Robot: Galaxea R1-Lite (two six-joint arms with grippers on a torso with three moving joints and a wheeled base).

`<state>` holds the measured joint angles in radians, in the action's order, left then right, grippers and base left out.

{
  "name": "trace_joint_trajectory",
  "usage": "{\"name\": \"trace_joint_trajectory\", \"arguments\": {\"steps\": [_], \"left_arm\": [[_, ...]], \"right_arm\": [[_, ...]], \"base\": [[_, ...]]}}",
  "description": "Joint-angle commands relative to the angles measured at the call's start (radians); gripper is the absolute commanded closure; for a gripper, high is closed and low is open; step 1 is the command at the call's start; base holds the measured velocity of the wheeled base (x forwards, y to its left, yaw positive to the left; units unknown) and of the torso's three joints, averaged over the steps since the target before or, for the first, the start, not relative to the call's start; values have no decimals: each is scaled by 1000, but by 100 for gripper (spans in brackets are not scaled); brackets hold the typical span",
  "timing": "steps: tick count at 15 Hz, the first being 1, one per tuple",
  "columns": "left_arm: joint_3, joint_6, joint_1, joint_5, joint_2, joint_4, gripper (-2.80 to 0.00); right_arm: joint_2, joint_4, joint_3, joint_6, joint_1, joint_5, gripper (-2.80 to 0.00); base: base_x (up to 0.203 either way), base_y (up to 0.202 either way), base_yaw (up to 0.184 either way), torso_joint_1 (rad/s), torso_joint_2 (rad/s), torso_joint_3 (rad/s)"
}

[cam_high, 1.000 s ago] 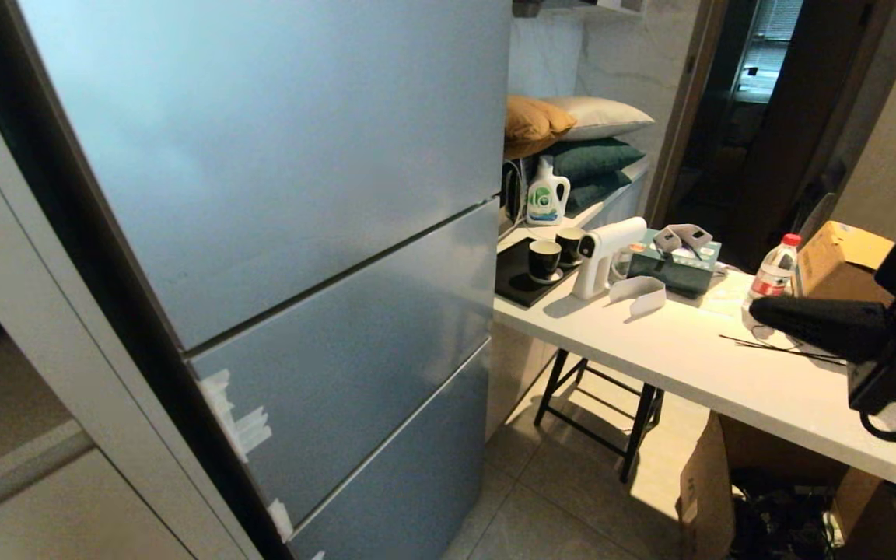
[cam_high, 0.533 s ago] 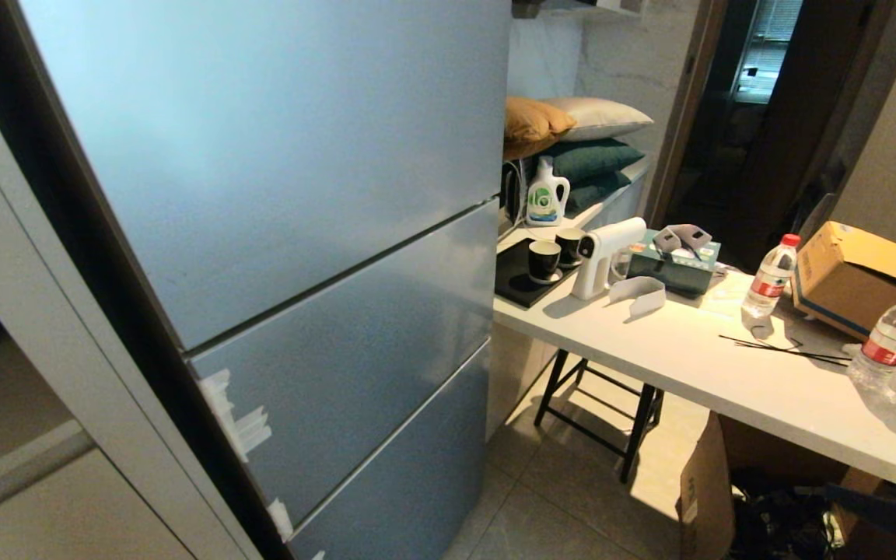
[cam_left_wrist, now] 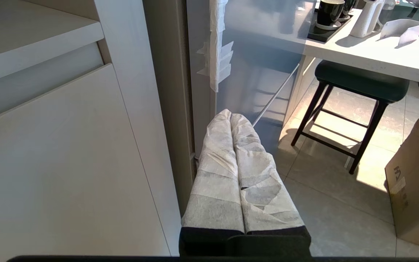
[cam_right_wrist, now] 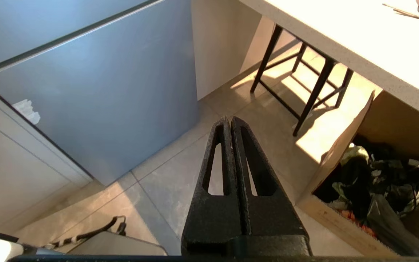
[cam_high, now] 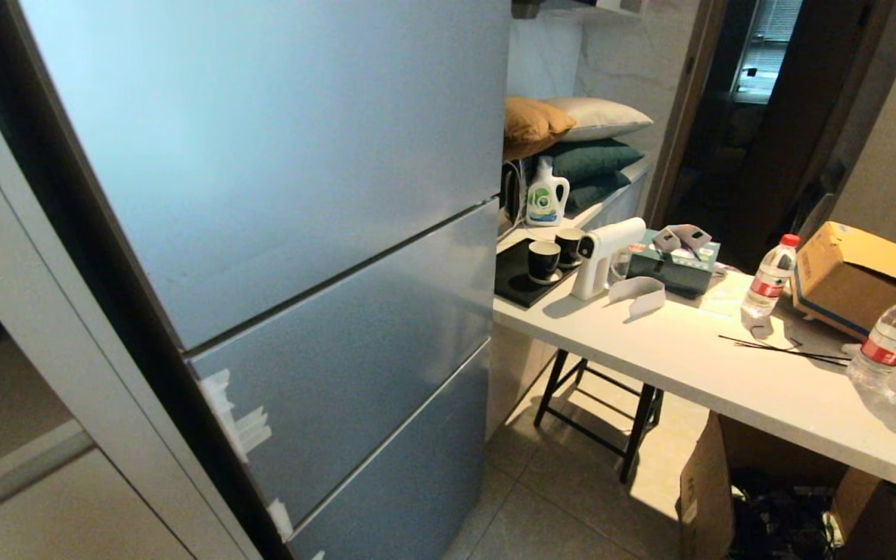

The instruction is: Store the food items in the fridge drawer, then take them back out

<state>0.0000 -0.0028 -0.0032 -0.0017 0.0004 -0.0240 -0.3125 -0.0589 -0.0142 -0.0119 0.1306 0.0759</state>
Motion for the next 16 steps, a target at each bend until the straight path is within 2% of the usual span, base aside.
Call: {"name": "trace_joint_trajectory", "arguments": {"steps": [1, 3, 4, 5, 7, 8, 10, 14, 16], "left_arm": [[11, 0, 0, 0, 0, -1, 0], [11, 0, 0, 0, 0, -1, 0], [11, 0, 0, -1, 0, -1, 0], [11, 0, 0, -1, 0, -1, 0], [11, 0, 0, 0, 0, -1, 0], [11, 0, 0, 0, 1, -1, 0], [11, 0, 0, 0, 0, -1, 0], [11, 0, 0, -1, 0, -1, 0], [11, 0, 0, -1, 0, -1, 0]], "right_arm": [[38, 0, 13, -2, 6, -1, 0], [39, 25, 8, -2, 68, -19, 0], [39, 48, 11, -2, 79, -81, 0], [39, 60, 11, 8, 82, -87, 0], [39, 64, 11, 7, 50, -76, 0], [36, 65, 11, -11, 5, -70, 0], [33, 65, 11, -99, -112, -31, 0], [267, 67, 12, -109, -123, -17, 0], [313, 67, 13, -92, -122, -16, 0]], "base": [[0, 0, 0, 0, 0, 0], [0, 0, 0, 0, 0, 0], [0, 0, 0, 0, 0, 0], [0, 0, 0, 0, 0, 0], [0, 0, 0, 0, 0, 0], [0, 0, 0, 0, 0, 0], [0, 0, 0, 0, 0, 0], [0, 0, 0, 0, 0, 0], [0, 0, 0, 0, 0, 0]]}}
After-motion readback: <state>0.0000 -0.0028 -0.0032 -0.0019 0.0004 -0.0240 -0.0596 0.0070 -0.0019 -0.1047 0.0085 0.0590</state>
